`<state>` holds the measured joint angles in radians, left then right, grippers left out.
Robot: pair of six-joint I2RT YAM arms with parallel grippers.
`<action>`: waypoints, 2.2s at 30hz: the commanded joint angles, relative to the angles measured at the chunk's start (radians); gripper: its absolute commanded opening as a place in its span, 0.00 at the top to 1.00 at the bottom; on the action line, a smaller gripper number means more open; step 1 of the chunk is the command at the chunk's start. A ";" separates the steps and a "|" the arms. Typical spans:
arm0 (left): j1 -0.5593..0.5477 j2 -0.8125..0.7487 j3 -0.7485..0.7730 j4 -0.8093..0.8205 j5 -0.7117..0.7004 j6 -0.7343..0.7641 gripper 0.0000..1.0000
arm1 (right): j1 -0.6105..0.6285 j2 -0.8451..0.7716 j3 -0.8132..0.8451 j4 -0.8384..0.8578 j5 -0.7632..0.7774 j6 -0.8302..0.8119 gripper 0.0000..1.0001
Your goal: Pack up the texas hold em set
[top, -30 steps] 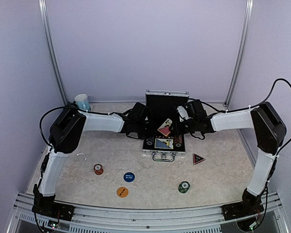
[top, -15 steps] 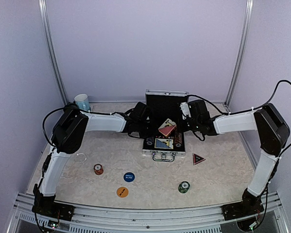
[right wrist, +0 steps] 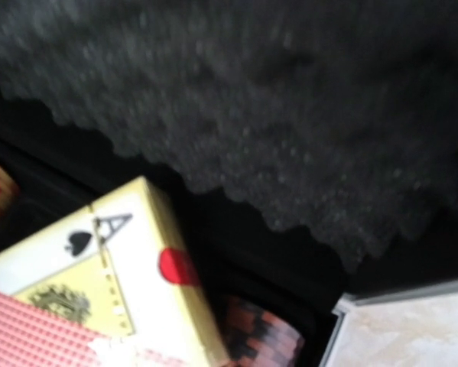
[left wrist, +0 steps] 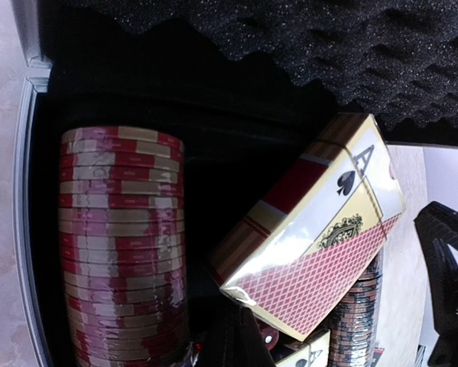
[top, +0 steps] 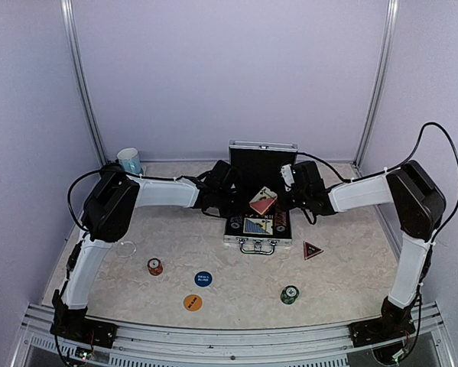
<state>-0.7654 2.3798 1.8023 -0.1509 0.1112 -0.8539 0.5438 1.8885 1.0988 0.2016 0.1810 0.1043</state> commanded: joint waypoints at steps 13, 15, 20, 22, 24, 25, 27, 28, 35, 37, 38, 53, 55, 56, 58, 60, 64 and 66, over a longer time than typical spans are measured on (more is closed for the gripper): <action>0.013 0.065 0.062 -0.026 -0.029 -0.009 1.00 | -0.008 0.040 0.006 0.050 -0.080 -0.044 1.00; 0.015 0.065 0.067 -0.015 -0.028 -0.008 1.00 | -0.008 0.034 -0.007 0.055 -0.108 -0.045 1.00; 0.018 0.058 0.071 0.000 -0.046 -0.007 1.00 | -0.008 0.022 -0.039 0.054 -0.169 -0.038 1.00; 0.020 0.056 0.074 0.003 -0.052 -0.007 1.00 | -0.008 0.011 -0.055 0.057 -0.175 -0.034 1.00; 0.020 0.053 0.078 0.005 -0.058 -0.007 1.00 | -0.008 -0.006 -0.075 0.064 -0.179 -0.030 1.00; 0.020 0.054 0.079 0.007 -0.059 -0.007 1.00 | -0.008 -0.013 -0.086 0.067 -0.178 -0.029 1.00; 0.020 0.053 0.080 0.011 -0.061 -0.009 1.00 | -0.008 -0.022 -0.097 0.067 -0.179 -0.027 1.00; 0.020 0.053 0.078 0.014 -0.063 -0.011 1.00 | -0.008 -0.027 -0.103 0.067 -0.179 -0.025 1.00; 0.021 0.033 0.052 0.055 -0.097 -0.025 0.99 | -0.008 -0.052 -0.132 0.075 -0.179 -0.022 1.00; 0.021 0.031 0.056 0.064 -0.101 -0.027 0.99 | -0.008 -0.055 -0.135 0.076 -0.179 -0.025 1.00; 0.021 0.032 0.058 0.065 -0.100 -0.029 0.98 | -0.008 -0.057 -0.137 0.076 -0.179 -0.024 1.00; 0.021 0.052 0.078 0.097 -0.087 -0.041 0.97 | -0.008 -0.113 -0.167 0.102 -0.232 -0.016 1.00; 0.020 0.043 0.062 0.076 -0.075 -0.048 0.97 | -0.008 -0.126 -0.169 0.093 -0.218 -0.015 1.00; 0.019 0.034 0.049 0.068 -0.073 -0.054 0.97 | -0.008 -0.133 -0.168 0.088 -0.212 -0.016 1.00; 0.014 0.010 0.024 0.051 -0.074 -0.066 0.96 | -0.008 -0.146 -0.171 0.081 -0.201 -0.017 1.00; 0.008 -0.006 0.021 0.019 -0.086 -0.069 0.97 | -0.008 -0.159 -0.177 0.082 -0.194 -0.015 1.00; -0.014 -0.014 0.056 -0.052 -0.108 -0.061 0.97 | -0.008 -0.174 -0.181 0.083 -0.189 -0.009 1.00; -0.021 -0.004 0.071 -0.078 -0.108 -0.063 0.97 | -0.008 -0.179 -0.182 0.078 -0.165 -0.008 1.00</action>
<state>-0.7746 2.4039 1.8408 -0.1528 0.0399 -0.9085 0.5400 1.7439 0.9329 0.2817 -0.0196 0.0830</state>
